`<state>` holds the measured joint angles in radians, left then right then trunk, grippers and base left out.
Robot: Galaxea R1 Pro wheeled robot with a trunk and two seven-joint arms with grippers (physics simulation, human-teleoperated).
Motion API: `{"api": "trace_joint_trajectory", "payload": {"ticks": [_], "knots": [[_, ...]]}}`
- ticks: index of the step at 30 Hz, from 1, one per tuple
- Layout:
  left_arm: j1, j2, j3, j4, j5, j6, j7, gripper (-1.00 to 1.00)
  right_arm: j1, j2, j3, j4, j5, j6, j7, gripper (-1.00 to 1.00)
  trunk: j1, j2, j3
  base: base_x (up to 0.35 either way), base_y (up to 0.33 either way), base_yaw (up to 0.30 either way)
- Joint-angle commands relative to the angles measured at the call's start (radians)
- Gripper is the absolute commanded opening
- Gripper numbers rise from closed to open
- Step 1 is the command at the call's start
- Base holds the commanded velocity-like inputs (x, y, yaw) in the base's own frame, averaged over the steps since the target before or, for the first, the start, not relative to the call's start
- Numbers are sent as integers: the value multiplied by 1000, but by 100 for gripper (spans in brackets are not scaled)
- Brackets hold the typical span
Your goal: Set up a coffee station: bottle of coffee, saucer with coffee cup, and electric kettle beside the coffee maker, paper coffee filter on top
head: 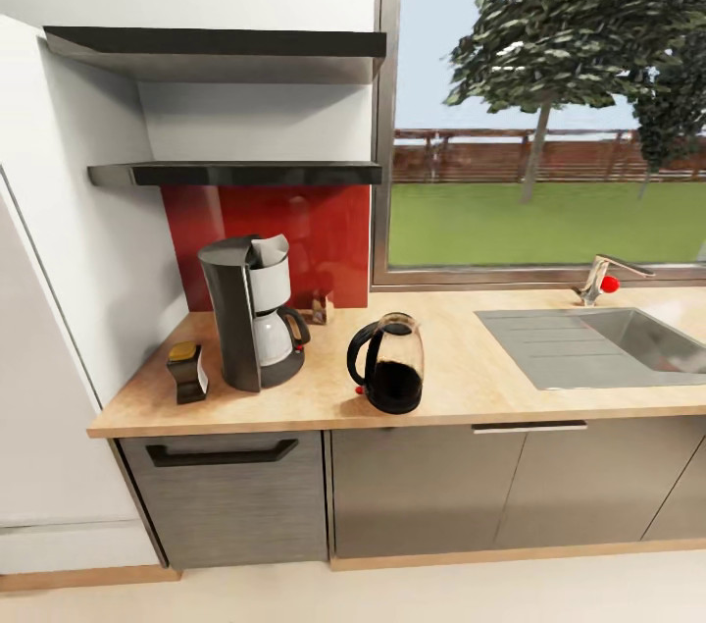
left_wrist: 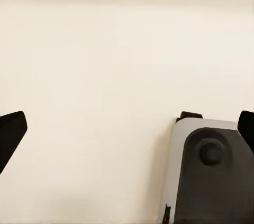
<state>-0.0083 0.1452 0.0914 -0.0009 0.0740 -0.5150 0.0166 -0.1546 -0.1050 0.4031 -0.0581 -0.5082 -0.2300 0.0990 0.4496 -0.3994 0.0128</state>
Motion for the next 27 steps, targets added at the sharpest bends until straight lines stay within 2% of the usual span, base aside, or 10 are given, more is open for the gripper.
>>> {"api": "trace_joint_trajectory", "payload": {"ticks": [1, 4, 5, 6, 9, 11, 27], "knots": [[4, -1, 7, 3, -1, -2, -1, 100, 0, 0, 5, -1, -11, -4, 5, 100, 0, -1, 0, 0, 0, 0], [10, 0, 8, 5, -1, 32, 0, 100, 0, -1, 4, -5, -14, -3, 5, 100, 0, -1, 0, 0, 0, 0], [10, 0, 8, 3, 0, 133, 0, 100, 0, -1, 4, -8, -15, -3, 5, 100, 0, -1, 0, 0, 0, 0], [10, 0, 8, 2, -1, 173, 0, 100, 0, -1, 3, -9, -15, -3, 5, 100, 0, -1, 0, 0, 0, 0], [9, -2, 8, -2, -3, 269, 1, 100, 0, -1, 3, -9, -16, -3, 4, 100, 0, -1, 0, 0, 0, 0], [8, 3, 6, -7, -4, 306, 2, 100, 0, 0, 0, -12, -19, -2, 12, 100, 0, -1, 0, 0, 0, -64], [8, -6, 1, -10, -5, 308, 2, 100, 0, -6, -9, -10, -21, -3, 28, 100, 0, -1, 0, 0, 0, -248]]}}
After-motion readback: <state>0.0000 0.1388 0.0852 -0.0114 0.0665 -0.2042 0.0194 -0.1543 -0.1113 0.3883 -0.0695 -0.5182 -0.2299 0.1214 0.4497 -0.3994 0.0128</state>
